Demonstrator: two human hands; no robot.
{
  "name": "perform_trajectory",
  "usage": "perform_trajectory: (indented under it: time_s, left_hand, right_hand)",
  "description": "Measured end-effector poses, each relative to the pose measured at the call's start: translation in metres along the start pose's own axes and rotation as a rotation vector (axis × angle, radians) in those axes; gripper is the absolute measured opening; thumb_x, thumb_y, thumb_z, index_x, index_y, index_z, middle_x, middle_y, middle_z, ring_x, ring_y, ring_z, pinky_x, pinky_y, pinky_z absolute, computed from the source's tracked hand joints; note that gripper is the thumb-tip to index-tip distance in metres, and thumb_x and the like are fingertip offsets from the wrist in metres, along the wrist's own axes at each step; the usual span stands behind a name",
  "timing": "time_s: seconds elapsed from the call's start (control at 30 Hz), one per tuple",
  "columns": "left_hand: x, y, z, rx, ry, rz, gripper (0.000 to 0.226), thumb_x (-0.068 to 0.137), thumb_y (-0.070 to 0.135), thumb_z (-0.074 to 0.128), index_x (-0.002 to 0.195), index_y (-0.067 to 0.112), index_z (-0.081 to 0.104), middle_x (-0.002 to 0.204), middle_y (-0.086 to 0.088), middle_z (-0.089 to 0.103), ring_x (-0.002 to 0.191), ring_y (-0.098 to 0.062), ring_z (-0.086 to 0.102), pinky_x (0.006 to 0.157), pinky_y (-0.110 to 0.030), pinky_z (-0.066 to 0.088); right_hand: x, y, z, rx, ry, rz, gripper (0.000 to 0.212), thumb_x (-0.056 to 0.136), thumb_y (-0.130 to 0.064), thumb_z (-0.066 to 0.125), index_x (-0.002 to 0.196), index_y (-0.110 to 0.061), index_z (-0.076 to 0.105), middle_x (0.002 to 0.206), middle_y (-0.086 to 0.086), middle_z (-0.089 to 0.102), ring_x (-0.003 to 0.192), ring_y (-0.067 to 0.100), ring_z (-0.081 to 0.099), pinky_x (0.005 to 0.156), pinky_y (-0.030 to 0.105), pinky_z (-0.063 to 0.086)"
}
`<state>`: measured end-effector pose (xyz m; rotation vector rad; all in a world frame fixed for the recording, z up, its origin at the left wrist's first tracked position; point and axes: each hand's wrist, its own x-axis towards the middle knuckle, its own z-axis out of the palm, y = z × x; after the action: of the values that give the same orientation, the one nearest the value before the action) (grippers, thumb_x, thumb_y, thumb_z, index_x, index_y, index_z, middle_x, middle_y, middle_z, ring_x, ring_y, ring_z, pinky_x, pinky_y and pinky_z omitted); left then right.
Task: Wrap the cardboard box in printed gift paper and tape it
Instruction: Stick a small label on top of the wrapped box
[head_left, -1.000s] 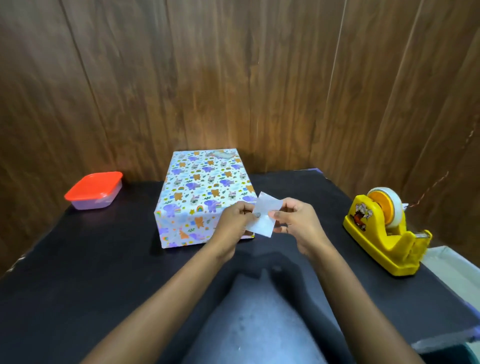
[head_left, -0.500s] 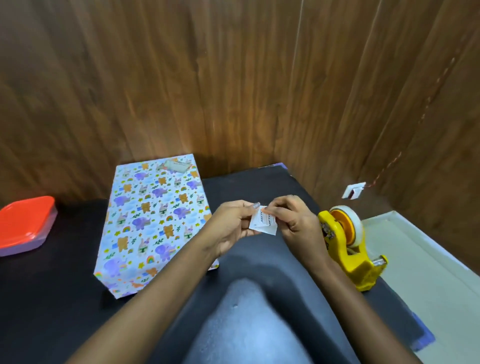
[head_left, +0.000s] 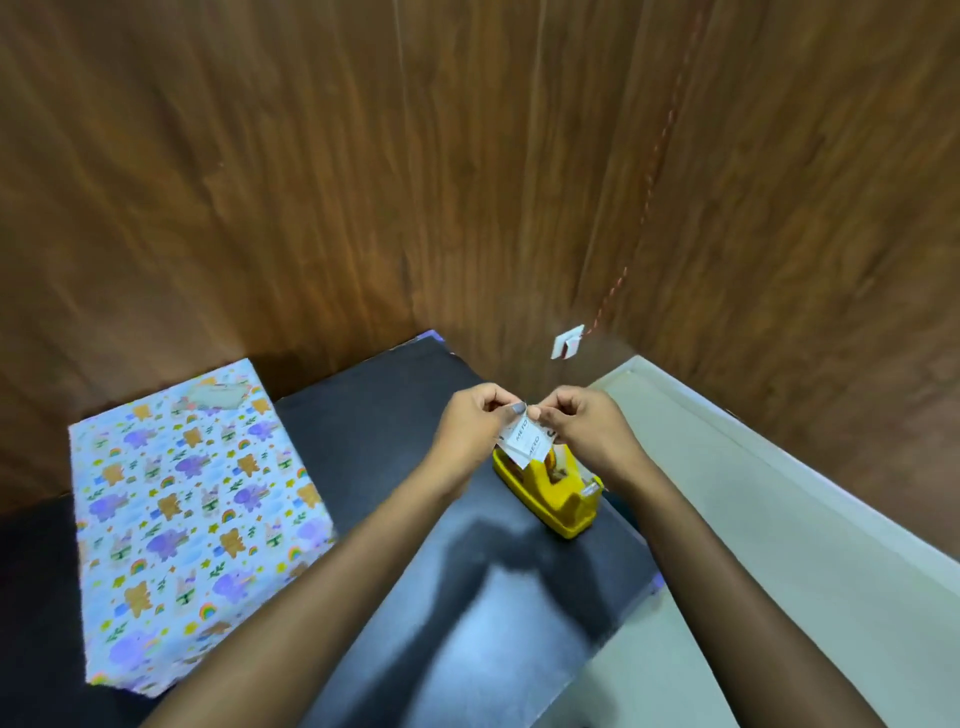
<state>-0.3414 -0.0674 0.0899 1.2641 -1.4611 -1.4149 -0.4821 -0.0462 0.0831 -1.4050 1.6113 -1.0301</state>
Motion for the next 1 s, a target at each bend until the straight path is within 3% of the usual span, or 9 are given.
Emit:
perform_trajectory:
  time_s: [0.13, 0.2, 0.3, 0.53, 0.67, 0.73, 0.87, 1.0]
  left_hand:
    - [0.024, 0.001, 0.055, -0.065, -0.030, -0.054, 0.020, 0.087, 0.001, 0.060, 0.069, 0.010, 0.059, 0.065, -0.007, 0.058, 0.057, -0.011, 0.053, 0.049, -0.016, 0.042]
    - [0.038, 0.000, 0.085, -0.117, -0.021, -0.109, 0.022, 0.088, -0.001, 0.058, 0.067, 0.008, 0.058, 0.064, -0.009, 0.057, 0.056, -0.013, 0.053, 0.047, -0.017, 0.042]
    - [0.065, -0.005, 0.140, -0.142, -0.033, -0.180, 0.022, 0.089, -0.001, 0.056, 0.068, 0.007, 0.057, 0.068, -0.011, 0.058, 0.060, -0.017, 0.053, 0.051, -0.020, 0.044]
    - [0.117, -0.021, 0.246, -0.113, 0.046, -0.344, 0.026, 0.094, 0.004, 0.049, 0.070, 0.009, 0.059, 0.071, -0.006, 0.063, 0.065, -0.015, 0.058, 0.061, -0.024, 0.047]
    - [0.137, -0.042, 0.276, -0.019, 0.093, -0.445, 0.016, 0.096, 0.012, 0.047, 0.092, 0.007, 0.061, 0.094, -0.008, 0.065, 0.085, -0.020, 0.061, 0.076, -0.028, 0.046]
    - [0.142, -0.055, 0.283, 0.007, 0.107, -0.494, 0.014, 0.096, 0.011, 0.046, 0.096, 0.007, 0.059, 0.099, -0.008, 0.063, 0.088, -0.020, 0.059, 0.073, -0.026, 0.044]
    - [0.155, -0.091, 0.296, -0.004, 0.117, -0.600, 0.015, 0.094, 0.006, 0.043, 0.086, 0.011, 0.055, 0.093, -0.007, 0.060, 0.082, -0.020, 0.055, 0.065, -0.022, 0.040]
    - [0.180, -0.135, 0.307, 0.020, 0.093, -0.691, 0.023, 0.094, 0.006, 0.040, 0.077, 0.016, 0.052, 0.091, -0.008, 0.060, 0.082, -0.022, 0.053, 0.067, -0.026, 0.040]
  right_hand:
    - [0.006, 0.027, -0.055, 0.118, -0.054, 0.109, 0.021, 0.089, -0.008, 0.061, 0.069, -0.007, 0.058, 0.062, 0.004, 0.056, 0.055, 0.009, 0.049, 0.057, 0.021, 0.043]
    - [0.011, 0.044, -0.083, 0.174, -0.082, 0.171, 0.023, 0.089, -0.003, 0.059, 0.067, -0.008, 0.059, 0.058, 0.003, 0.057, 0.049, 0.005, 0.051, 0.057, 0.020, 0.046]
    - [0.026, 0.075, -0.131, 0.178, -0.072, 0.233, 0.022, 0.090, 0.001, 0.057, 0.069, -0.005, 0.060, 0.059, 0.007, 0.057, 0.044, 0.004, 0.050, 0.054, 0.017, 0.047]
    - [0.068, 0.147, -0.223, 0.090, -0.136, 0.401, 0.014, 0.092, -0.005, 0.056, 0.090, 0.005, 0.064, 0.083, 0.024, 0.067, 0.062, 0.017, 0.055, 0.054, 0.018, 0.048]
    - [0.080, 0.193, -0.245, 0.017, -0.140, 0.485, 0.010, 0.092, -0.001, 0.053, 0.090, 0.002, 0.063, 0.066, 0.007, 0.060, 0.053, 0.011, 0.050, 0.048, 0.014, 0.044]
    - [0.081, 0.220, -0.246, 0.007, -0.128, 0.546, 0.013, 0.091, 0.001, 0.052, 0.083, -0.003, 0.061, 0.063, 0.005, 0.057, 0.052, 0.011, 0.049, 0.049, 0.016, 0.042]
    - [0.092, 0.287, -0.231, -0.042, -0.052, 0.660, 0.021, 0.087, 0.002, 0.053, 0.071, -0.012, 0.056, 0.068, 0.008, 0.058, 0.052, 0.014, 0.051, 0.054, 0.024, 0.044]
    - [0.111, 0.354, -0.201, -0.058, 0.025, 0.753, 0.028, 0.082, 0.001, 0.052, 0.062, -0.018, 0.050, 0.076, 0.009, 0.062, 0.067, 0.024, 0.057, 0.075, 0.040, 0.052]
